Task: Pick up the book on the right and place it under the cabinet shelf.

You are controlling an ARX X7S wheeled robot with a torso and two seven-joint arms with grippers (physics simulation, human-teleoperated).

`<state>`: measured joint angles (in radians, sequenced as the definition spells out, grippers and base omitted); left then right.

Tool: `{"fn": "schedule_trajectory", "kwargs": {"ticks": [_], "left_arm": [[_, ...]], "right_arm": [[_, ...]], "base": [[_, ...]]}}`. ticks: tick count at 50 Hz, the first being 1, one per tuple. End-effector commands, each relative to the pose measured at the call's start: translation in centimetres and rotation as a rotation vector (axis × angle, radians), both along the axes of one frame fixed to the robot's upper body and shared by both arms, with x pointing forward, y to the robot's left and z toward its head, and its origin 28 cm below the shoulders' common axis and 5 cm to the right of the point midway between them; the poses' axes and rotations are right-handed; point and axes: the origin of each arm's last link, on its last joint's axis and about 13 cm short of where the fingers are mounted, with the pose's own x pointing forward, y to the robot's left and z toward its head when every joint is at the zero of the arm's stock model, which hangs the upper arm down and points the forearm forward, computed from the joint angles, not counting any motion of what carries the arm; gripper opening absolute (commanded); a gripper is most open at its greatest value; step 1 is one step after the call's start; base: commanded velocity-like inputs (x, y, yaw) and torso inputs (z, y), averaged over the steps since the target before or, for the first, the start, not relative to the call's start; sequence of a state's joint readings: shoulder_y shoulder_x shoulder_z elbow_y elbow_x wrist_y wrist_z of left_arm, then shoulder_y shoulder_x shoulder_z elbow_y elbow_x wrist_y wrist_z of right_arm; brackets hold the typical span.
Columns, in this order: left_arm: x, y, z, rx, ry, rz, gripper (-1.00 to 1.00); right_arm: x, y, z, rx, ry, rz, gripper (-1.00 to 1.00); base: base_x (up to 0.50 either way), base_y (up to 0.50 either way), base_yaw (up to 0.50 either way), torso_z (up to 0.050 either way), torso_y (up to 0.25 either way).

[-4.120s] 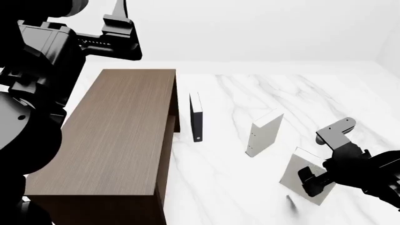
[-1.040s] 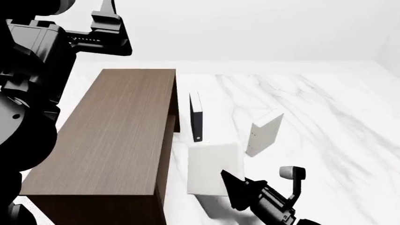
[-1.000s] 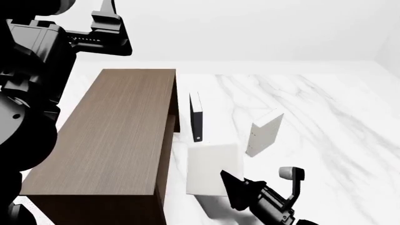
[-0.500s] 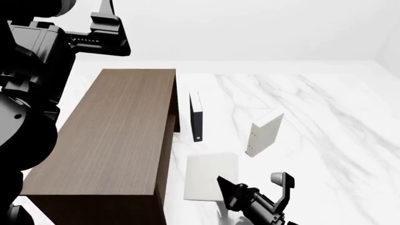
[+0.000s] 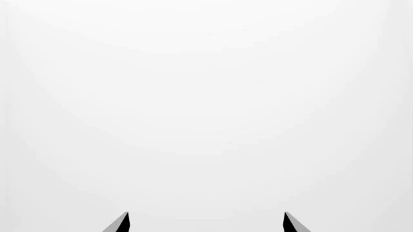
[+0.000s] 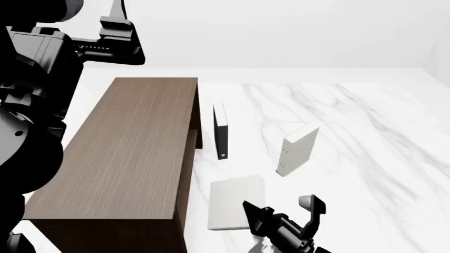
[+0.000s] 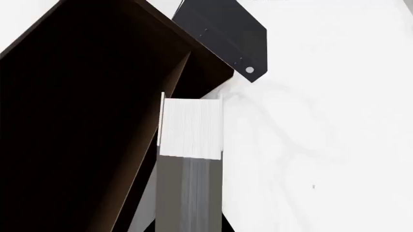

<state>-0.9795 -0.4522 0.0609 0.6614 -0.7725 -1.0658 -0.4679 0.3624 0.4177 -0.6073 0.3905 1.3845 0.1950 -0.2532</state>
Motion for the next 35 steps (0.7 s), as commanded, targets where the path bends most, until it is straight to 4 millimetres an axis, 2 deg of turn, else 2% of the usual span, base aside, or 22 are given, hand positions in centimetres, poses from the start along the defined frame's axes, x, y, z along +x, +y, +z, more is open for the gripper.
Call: {"fn": "schedule_trajectory", "kwargs": {"ticks": [1,21,35], "left_arm": [[0.0,0.1,-0.2,-0.002,0.003,0.000,1.00],[0.1,0.1,-0.4,-0.004,0.009,0.001,1.00],[0.0,0.2,-0.3,-0.006,0.005,0.002,1.00]], "right_arm": [[0.9,0.6,-0.8,0.003,0.002,0.005,-1.00],[2.2,1.4,-2.9,-0.047,0.055,0.007,-1.00],[2.0,1.5,-3.9,-0.095,0.113,0.012,-1.00]], "base": [[0.00,0.00,0.00,0.000,0.000],[0.00,0.00,0.00,0.000,0.000],[0.00,0.00,0.00,0.000,0.000]]}}
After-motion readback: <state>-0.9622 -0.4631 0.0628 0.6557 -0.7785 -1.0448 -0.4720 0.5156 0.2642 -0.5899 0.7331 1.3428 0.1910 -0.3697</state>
